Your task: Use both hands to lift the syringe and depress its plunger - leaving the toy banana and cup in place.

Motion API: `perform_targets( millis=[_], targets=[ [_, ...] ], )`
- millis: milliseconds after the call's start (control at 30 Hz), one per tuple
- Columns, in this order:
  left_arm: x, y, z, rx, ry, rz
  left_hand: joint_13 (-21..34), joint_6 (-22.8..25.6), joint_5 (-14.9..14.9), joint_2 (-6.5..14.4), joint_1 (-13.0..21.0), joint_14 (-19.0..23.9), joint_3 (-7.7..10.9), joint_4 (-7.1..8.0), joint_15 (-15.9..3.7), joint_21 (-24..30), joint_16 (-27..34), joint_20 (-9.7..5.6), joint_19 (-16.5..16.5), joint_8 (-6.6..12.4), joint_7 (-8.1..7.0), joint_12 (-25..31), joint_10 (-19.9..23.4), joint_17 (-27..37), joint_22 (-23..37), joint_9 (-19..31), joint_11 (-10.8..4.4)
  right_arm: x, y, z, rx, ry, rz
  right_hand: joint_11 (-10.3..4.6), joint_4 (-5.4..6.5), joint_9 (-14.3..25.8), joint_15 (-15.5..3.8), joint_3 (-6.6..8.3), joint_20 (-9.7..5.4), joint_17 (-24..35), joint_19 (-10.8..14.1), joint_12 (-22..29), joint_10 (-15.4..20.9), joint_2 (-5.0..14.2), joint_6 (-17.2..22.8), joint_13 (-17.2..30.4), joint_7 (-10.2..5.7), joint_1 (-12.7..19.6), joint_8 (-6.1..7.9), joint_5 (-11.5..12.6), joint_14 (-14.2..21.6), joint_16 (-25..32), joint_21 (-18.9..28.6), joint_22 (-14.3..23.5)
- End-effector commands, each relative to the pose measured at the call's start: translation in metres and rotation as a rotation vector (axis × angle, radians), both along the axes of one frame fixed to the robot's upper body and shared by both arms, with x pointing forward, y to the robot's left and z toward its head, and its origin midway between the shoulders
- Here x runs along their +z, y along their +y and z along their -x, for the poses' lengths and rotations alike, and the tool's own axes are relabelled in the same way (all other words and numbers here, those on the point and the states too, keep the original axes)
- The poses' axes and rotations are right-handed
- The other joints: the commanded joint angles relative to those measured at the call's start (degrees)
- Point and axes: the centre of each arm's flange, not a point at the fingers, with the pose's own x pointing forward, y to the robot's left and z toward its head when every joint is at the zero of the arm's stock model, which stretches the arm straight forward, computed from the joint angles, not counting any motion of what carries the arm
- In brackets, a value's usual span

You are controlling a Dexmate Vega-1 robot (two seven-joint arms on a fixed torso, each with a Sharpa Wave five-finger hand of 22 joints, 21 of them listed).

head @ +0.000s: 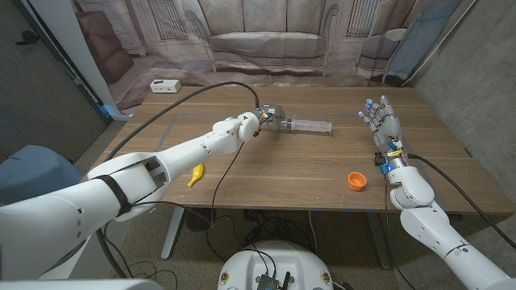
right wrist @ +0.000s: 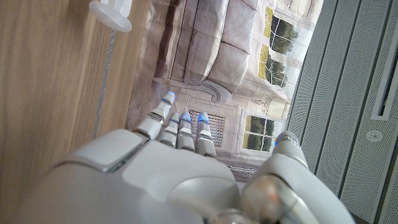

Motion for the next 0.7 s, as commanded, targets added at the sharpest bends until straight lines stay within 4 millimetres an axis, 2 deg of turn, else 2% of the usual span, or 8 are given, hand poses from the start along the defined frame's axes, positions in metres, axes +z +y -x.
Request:
perform_targets(
  millis=[33, 700],
  targets=[
    [0.006, 0.011, 0.012, -0.033, -0.041, 0.076, 0.2, 1.4, 0.5, 3.3, 2.8, 1.5, 1.82, 0.8, -1.02, 0.5, 0.1, -1.98, 2.8, 0.22, 0.36, 0.3, 0.5, 0.3, 0.1, 0.3, -0.14, 0.001, -0.001, 0.002, -0.013, -0.018, -0.003, 0.01, -0.04, 0.3, 0.21, -0.3, 0.0, 0.3, 0.3, 0.3, 0.5, 0.07, 0.3, 0.3, 0.16, 0.5, -0.11, 0.3, 0.2, 0.5, 0.1, 0.2],
    [0.018, 0.034, 0.05, -0.088, -0.106, 0.192, 0.4, 2.1, 0.7, 3.2, 2.5, 2.1, 2.06, 1.09, -1.19, 0.9, -0.1, -2.22, 3.0, 0.06, 0.27, 0.3, 1.1, 0.3, 0.1, 0.3, -0.3, 0.015, 0.002, 0.011, -0.035, -0.06, 0.042, -0.05, -0.14, 0.3, -0.47, -0.27, -0.66, 0.2, 0.6, 0.3, 0.6, 0.12, 0.4, 0.3, 0.19, 0.7, -0.07, 0.3, 0.2, 0.4, 0.2, 0.2]
  ],
)
